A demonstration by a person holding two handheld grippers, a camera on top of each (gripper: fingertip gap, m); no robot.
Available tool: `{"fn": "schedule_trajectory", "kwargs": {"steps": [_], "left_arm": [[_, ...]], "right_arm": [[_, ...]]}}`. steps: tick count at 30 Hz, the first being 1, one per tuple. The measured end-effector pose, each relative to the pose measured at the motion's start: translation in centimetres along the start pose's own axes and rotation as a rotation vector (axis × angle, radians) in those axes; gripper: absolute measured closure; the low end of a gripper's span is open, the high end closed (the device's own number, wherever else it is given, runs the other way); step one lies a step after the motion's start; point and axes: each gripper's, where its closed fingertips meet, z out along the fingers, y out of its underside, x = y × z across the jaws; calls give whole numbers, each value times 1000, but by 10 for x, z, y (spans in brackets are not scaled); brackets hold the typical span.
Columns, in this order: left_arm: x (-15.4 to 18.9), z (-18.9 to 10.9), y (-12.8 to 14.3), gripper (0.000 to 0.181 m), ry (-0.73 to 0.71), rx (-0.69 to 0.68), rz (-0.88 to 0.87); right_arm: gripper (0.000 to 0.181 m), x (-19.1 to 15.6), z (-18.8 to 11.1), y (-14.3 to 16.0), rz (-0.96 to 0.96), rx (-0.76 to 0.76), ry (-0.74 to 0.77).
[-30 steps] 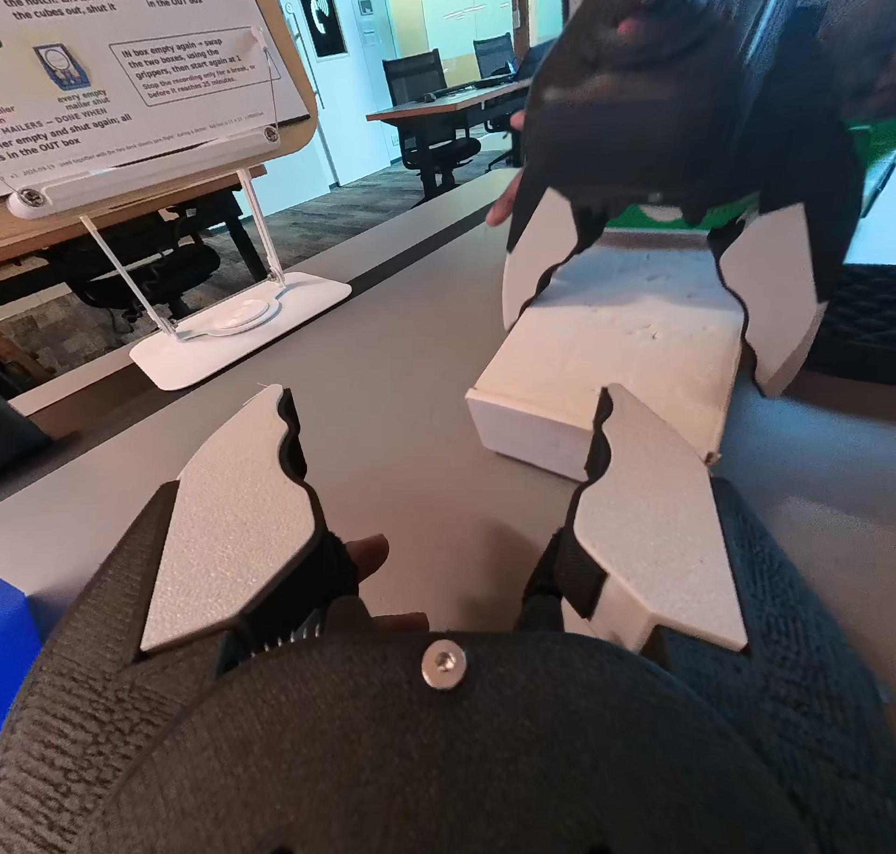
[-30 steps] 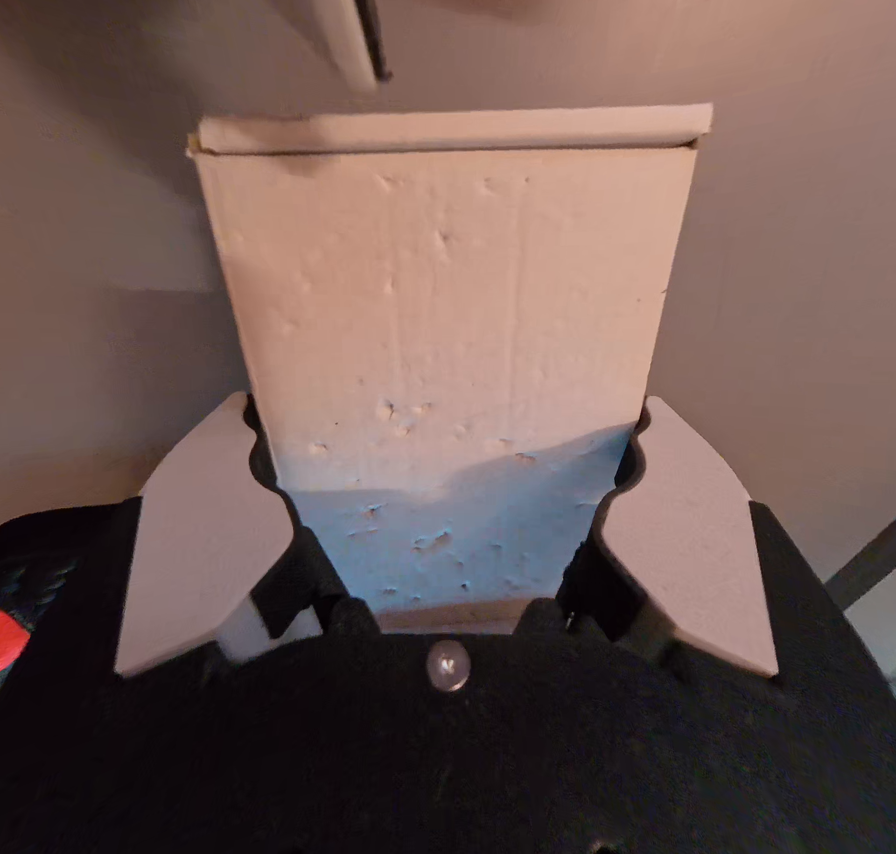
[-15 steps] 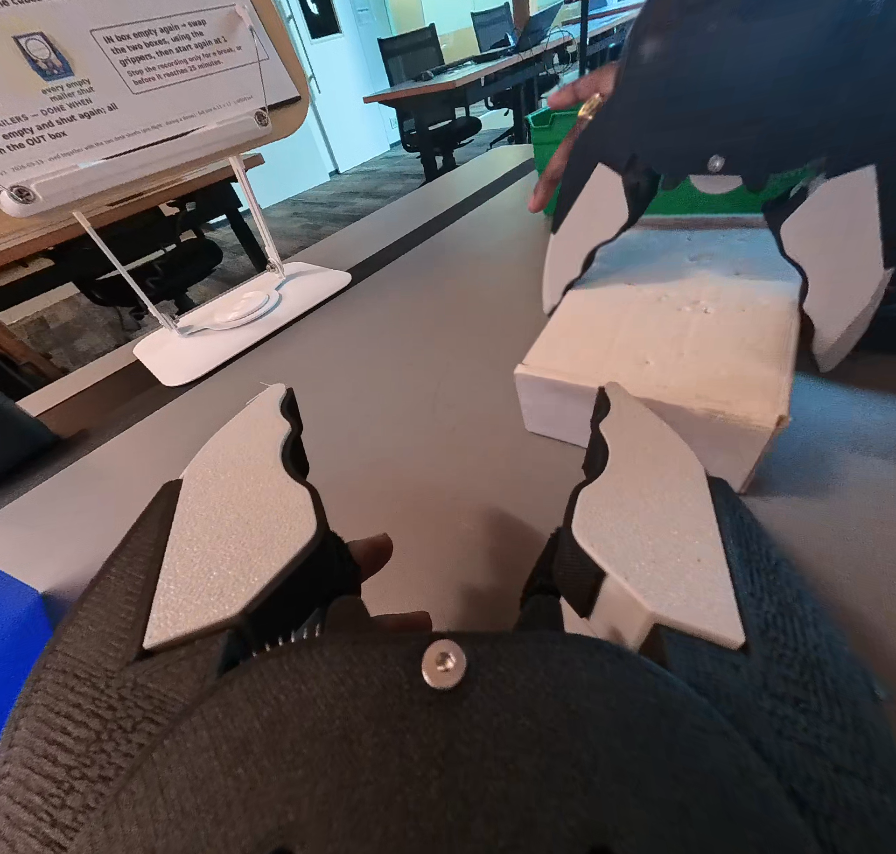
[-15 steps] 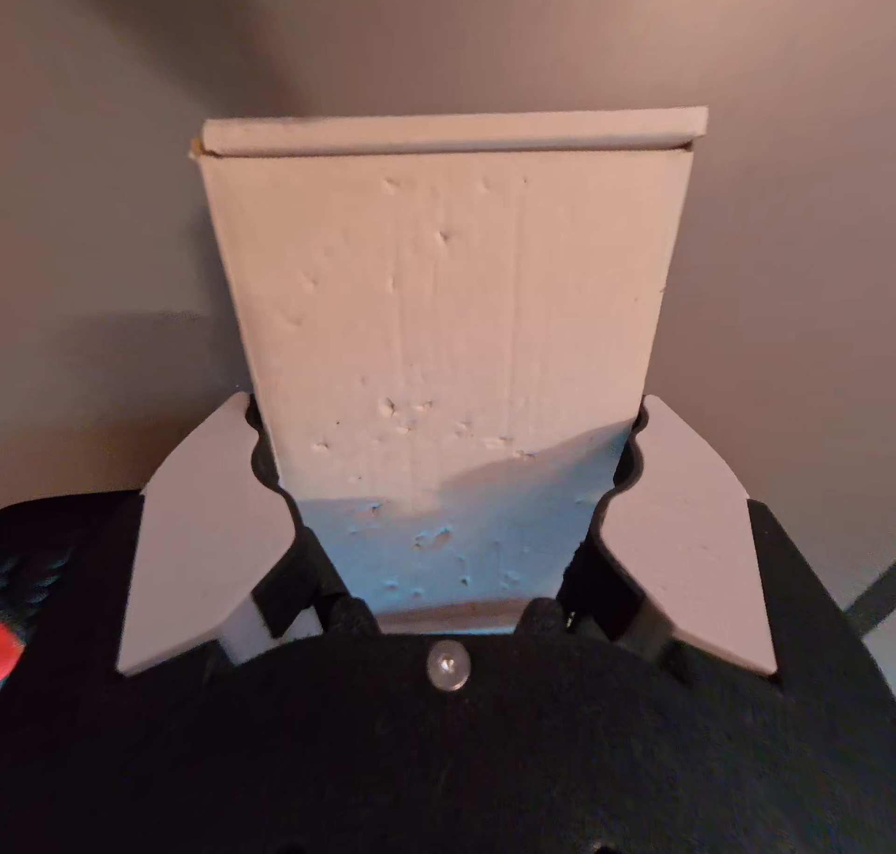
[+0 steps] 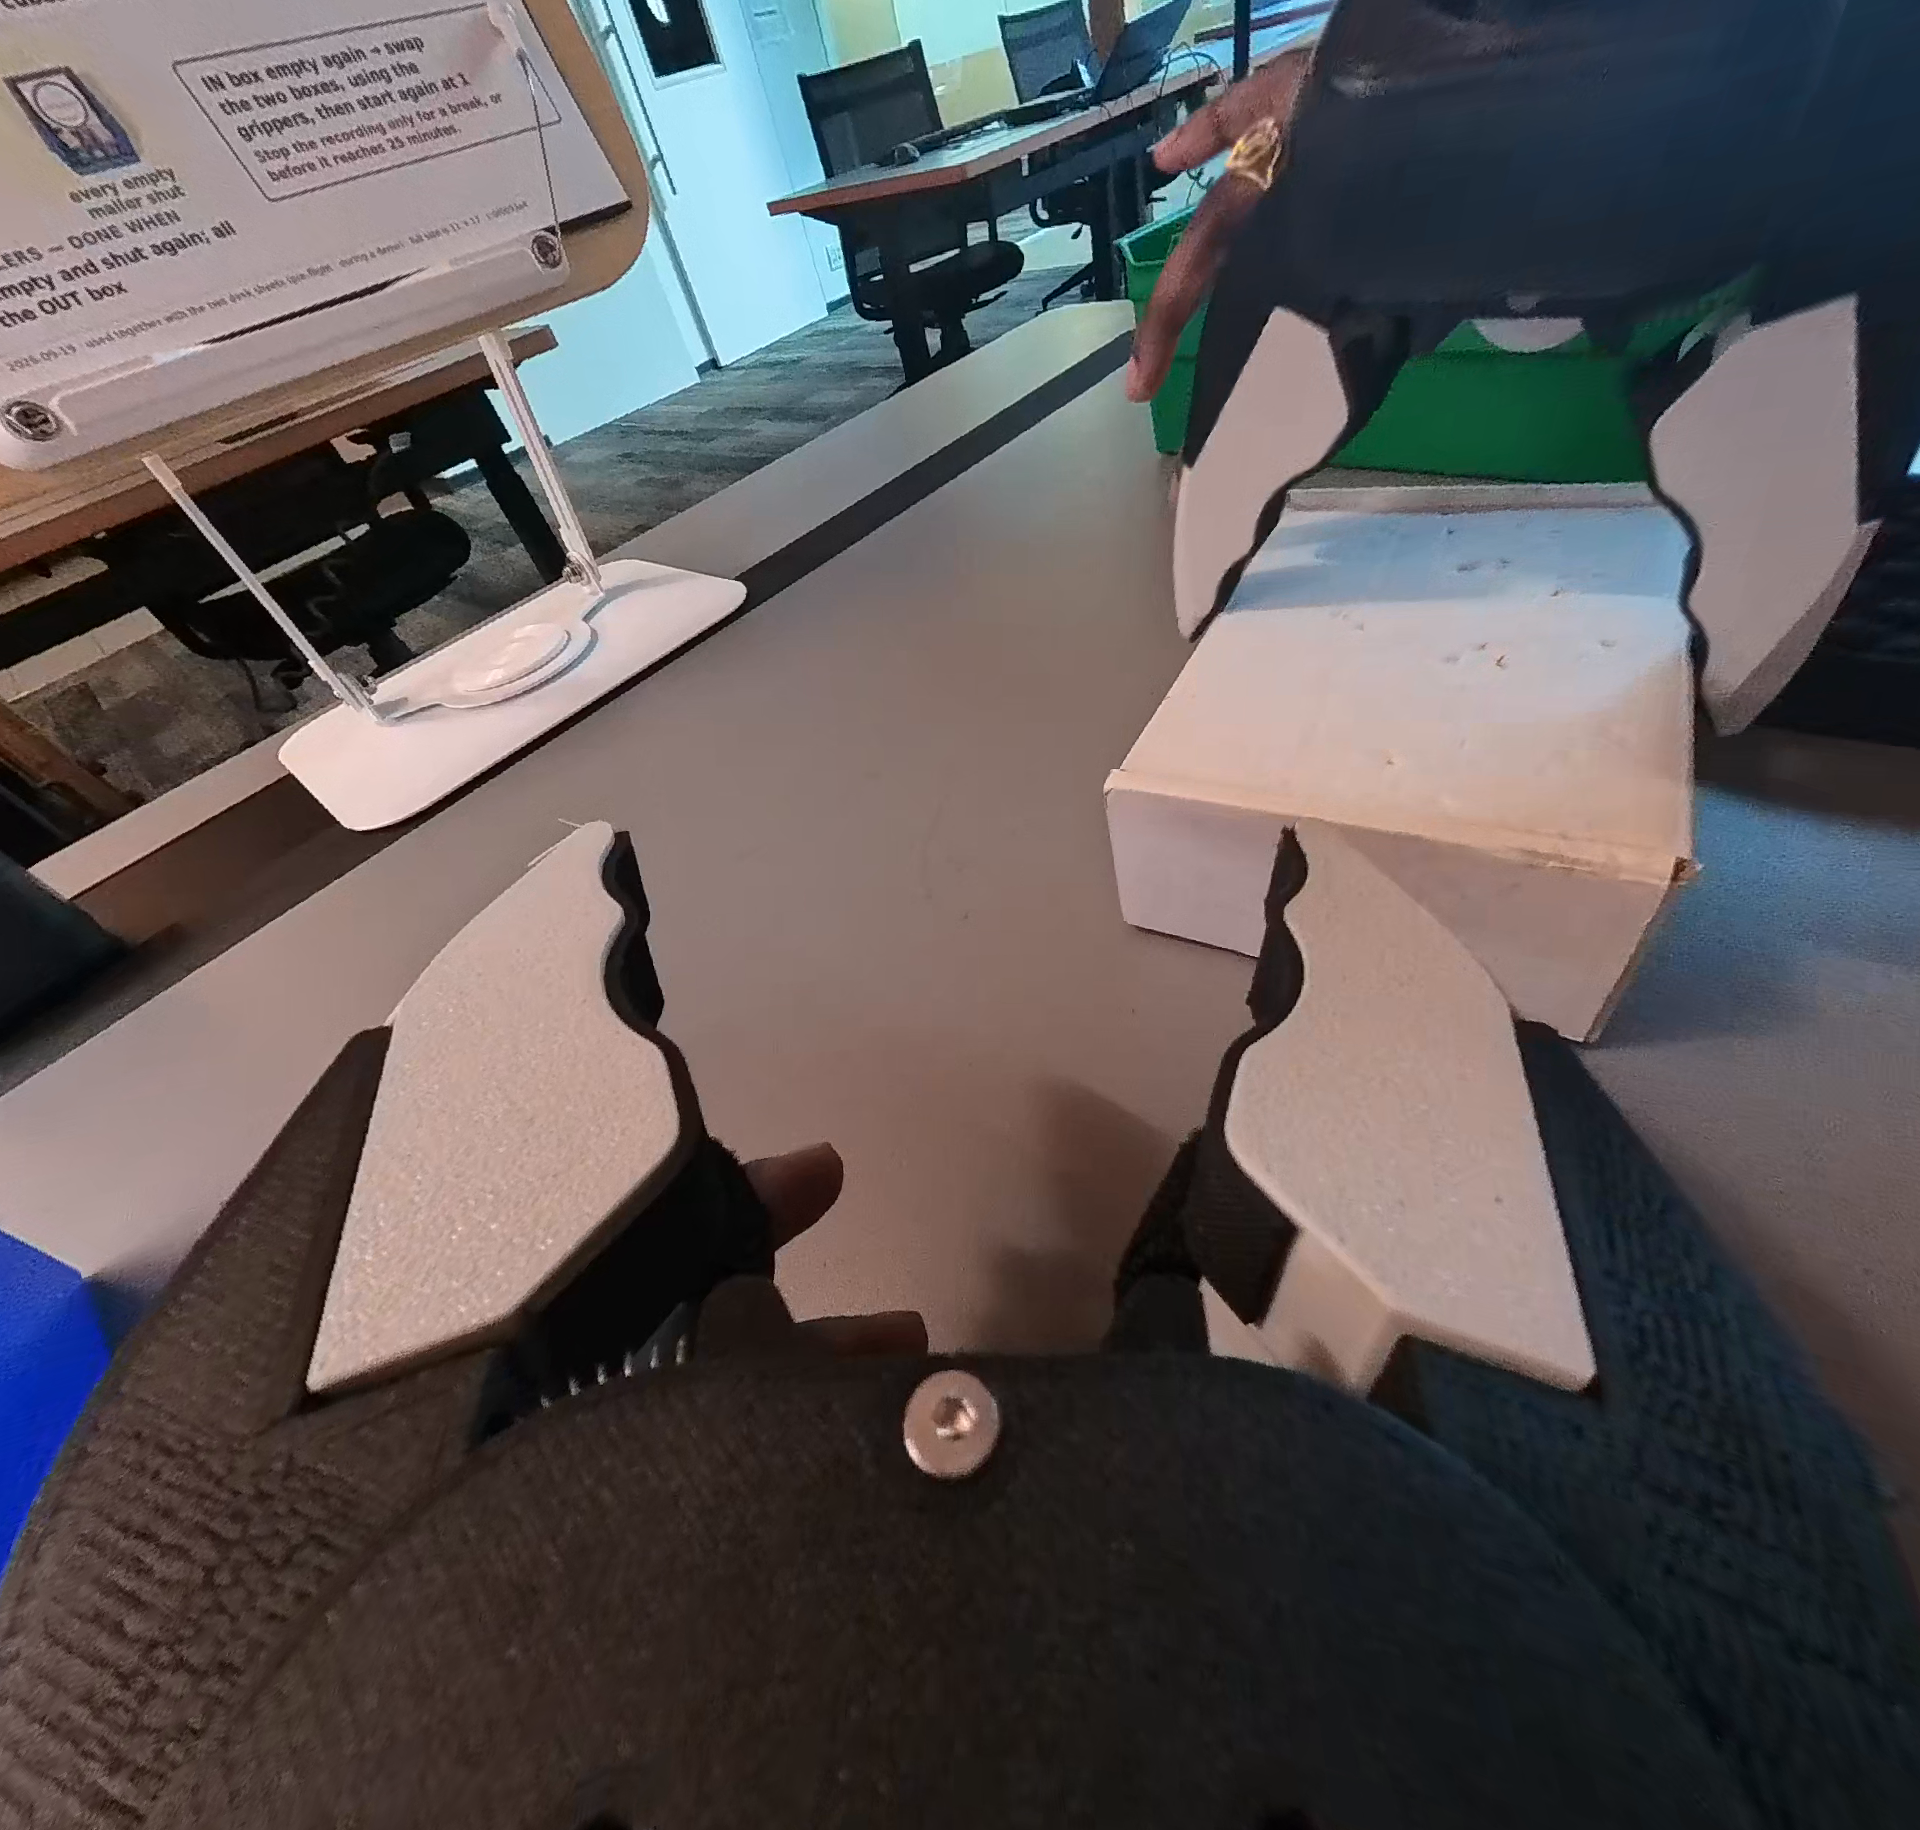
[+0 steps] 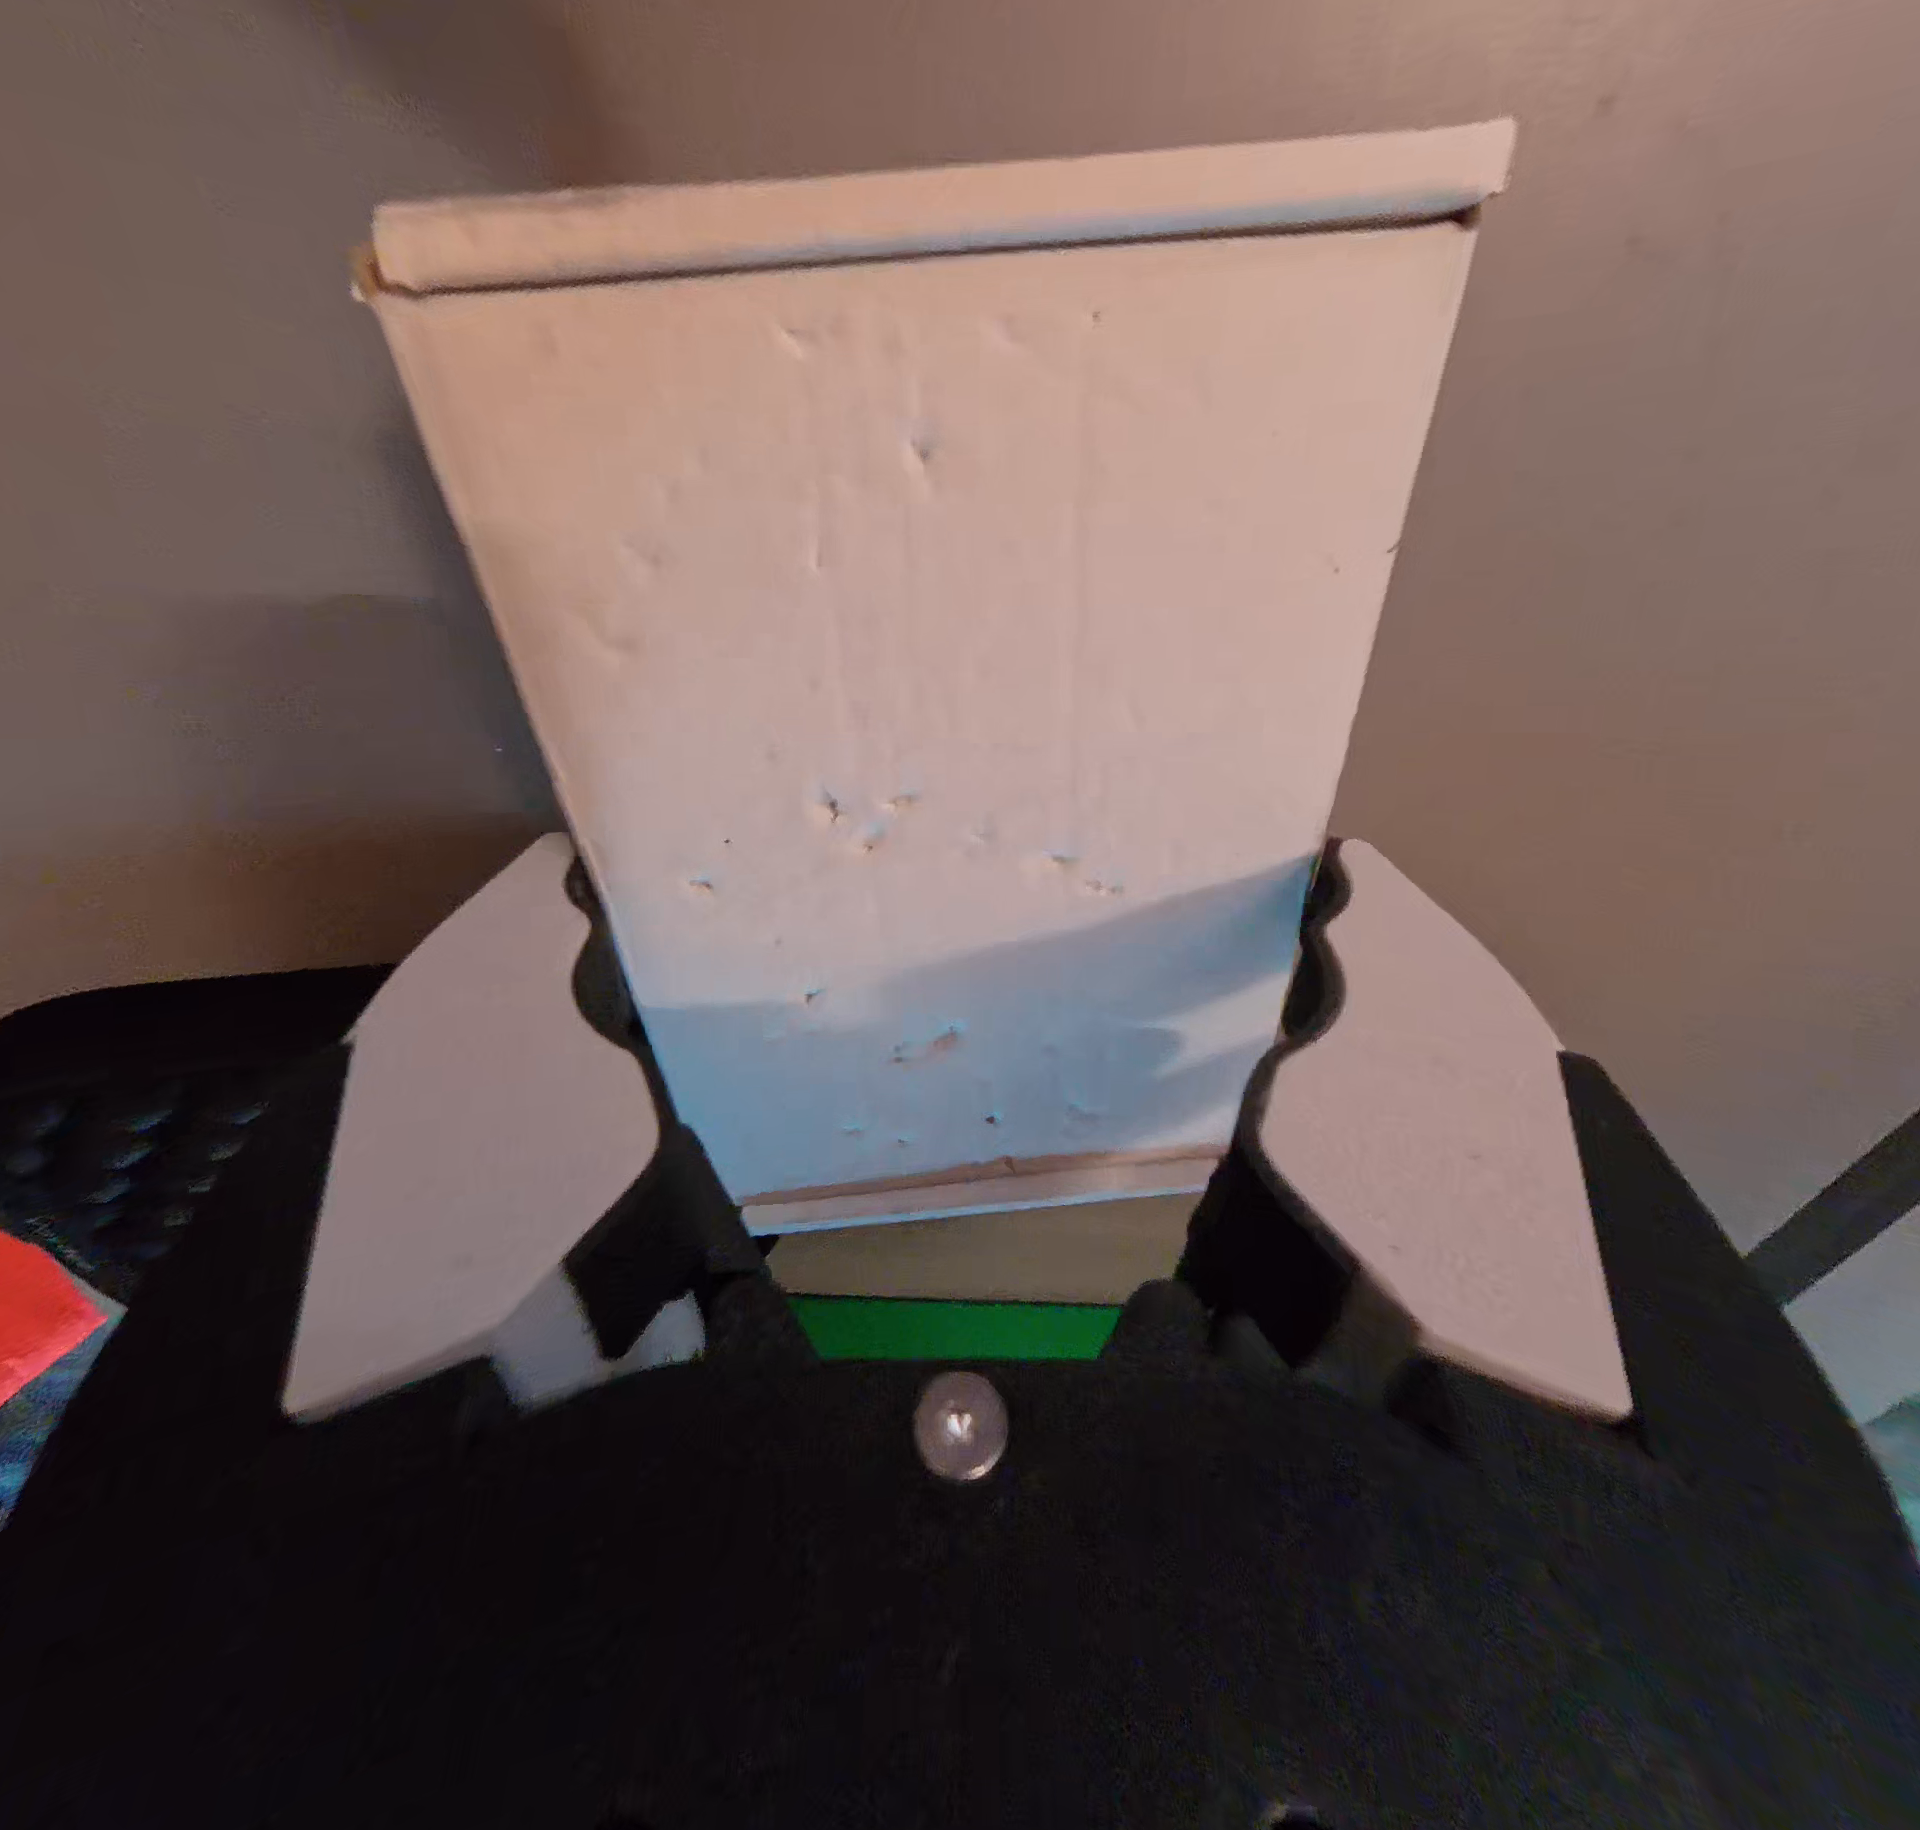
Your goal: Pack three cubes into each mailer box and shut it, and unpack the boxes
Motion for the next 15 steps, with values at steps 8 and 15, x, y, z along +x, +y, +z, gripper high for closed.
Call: {"fn": "schedule_trajectory", "kwargs": {"steps": [8, 15], "left_arm": [[0, 0, 0, 69, 2, -2, 5], [1, 1, 1, 69, 2, -7, 11]], "right_arm": [[57, -3, -6, -1, -32, 15, -12], [57, -5, -29, 8, -17, 50, 20]]}}
